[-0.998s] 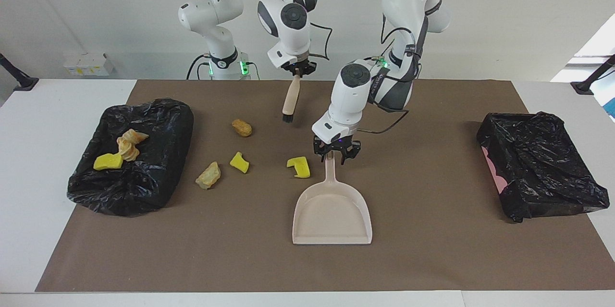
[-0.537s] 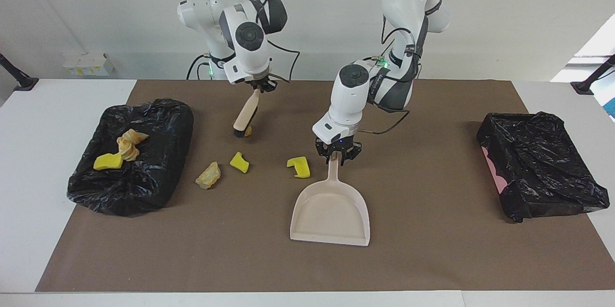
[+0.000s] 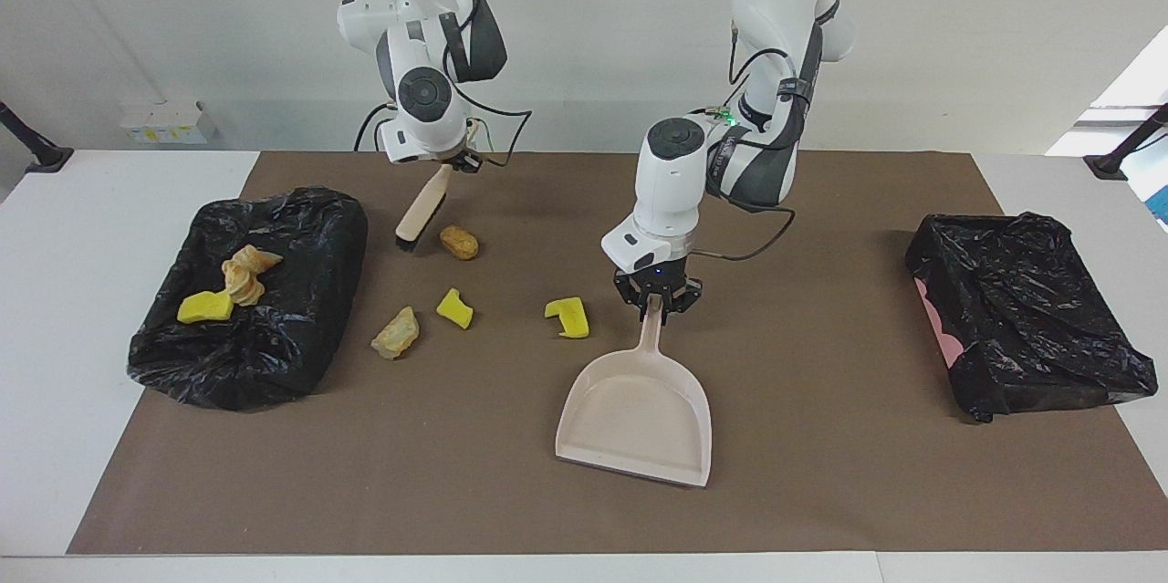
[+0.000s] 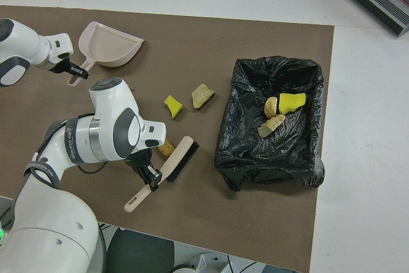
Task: Sweep and dump trash in bin
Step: 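Lower the dustpan with the left gripper while the right gripper sweeps scraps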
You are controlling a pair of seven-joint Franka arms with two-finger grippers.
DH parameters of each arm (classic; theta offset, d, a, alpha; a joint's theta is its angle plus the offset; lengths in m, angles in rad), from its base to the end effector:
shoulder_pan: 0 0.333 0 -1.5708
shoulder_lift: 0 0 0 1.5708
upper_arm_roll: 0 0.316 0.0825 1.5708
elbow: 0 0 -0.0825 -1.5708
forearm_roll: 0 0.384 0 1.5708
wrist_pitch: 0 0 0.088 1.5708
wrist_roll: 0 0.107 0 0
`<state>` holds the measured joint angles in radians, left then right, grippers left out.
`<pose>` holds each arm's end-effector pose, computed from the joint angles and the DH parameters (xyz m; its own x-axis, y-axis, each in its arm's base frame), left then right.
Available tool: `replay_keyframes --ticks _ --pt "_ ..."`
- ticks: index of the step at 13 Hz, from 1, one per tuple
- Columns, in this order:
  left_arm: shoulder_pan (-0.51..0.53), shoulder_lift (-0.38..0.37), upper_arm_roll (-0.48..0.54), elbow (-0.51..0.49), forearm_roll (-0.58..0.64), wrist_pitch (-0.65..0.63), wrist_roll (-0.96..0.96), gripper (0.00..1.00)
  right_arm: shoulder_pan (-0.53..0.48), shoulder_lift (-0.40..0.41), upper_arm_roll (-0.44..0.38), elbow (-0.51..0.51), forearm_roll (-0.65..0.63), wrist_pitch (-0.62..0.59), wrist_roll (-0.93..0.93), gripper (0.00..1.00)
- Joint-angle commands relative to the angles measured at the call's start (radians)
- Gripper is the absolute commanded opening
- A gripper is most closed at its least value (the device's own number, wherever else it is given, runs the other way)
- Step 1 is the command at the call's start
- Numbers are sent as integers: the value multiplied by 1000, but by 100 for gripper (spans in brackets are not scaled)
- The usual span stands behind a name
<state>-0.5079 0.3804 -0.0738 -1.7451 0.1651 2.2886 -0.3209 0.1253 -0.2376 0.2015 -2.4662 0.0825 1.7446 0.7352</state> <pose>0.5628 -0.3601 0.3731 0.9205 -0.3435 0.1861 -0.3389 -0.9391 -0.0570 0.3660 0.1306 0.3525 0.8089 -0.4651 -0.3597 -0.3712 -0.8784 0.3010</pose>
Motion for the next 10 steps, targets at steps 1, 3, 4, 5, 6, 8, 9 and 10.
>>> replay_keyframes --ticks 1,3,4,5,6,8,9,10 --pt "44 -67 -4 -14 17 -58 152 1 0 16 15 -39 3 142 -30 0" --pt "68 -103 -6 -14 10 -136 331 1 65 128 15 34 11 205 -13 0" --pt "93 -116 -6 -14 8 -170 398 1 65 165 15 86 13 202 -16 0" --pt "101 -136 -6 -19 8 -202 457 1 74 188 15 125 14 204 -17 0" --pt "115 -152 -6 -24 8 -233 527 1 80 208 15 156 22 207 -26 0" --pt "152 -179 -6 -25 8 -303 713 1 124 272 16 234 23 202 -27 0" --pt "175 -190 -6 -27 7 -335 809 0 143 317 16 268 26 208 -27 0" --pt "190 -196 -6 -27 5 -351 885 0 160 355 16 306 26 213 -27 0"
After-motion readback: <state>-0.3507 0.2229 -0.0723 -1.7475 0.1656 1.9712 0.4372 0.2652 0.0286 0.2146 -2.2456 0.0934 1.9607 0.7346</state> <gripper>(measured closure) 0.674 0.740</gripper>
